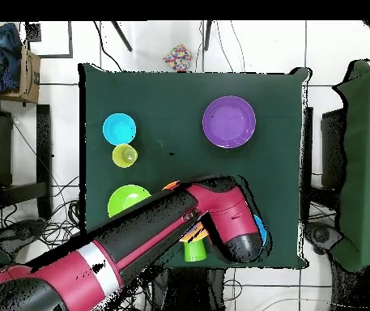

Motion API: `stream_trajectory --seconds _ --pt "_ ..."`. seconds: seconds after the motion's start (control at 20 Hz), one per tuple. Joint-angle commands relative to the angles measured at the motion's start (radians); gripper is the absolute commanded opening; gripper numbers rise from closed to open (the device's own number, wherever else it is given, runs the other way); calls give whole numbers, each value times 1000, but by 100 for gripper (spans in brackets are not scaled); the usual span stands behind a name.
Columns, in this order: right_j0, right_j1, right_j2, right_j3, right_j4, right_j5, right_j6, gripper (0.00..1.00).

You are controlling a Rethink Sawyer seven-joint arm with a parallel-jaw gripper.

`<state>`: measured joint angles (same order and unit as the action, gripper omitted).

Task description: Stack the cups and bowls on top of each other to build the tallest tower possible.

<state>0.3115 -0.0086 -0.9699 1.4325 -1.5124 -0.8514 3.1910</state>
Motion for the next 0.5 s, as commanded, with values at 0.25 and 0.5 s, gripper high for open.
stream_trajectory --seconds 0.25,0.5 --pt "-3 60 179 -7 90 189 4 100" --pt "4 73 177 -15 91 234 125 100"
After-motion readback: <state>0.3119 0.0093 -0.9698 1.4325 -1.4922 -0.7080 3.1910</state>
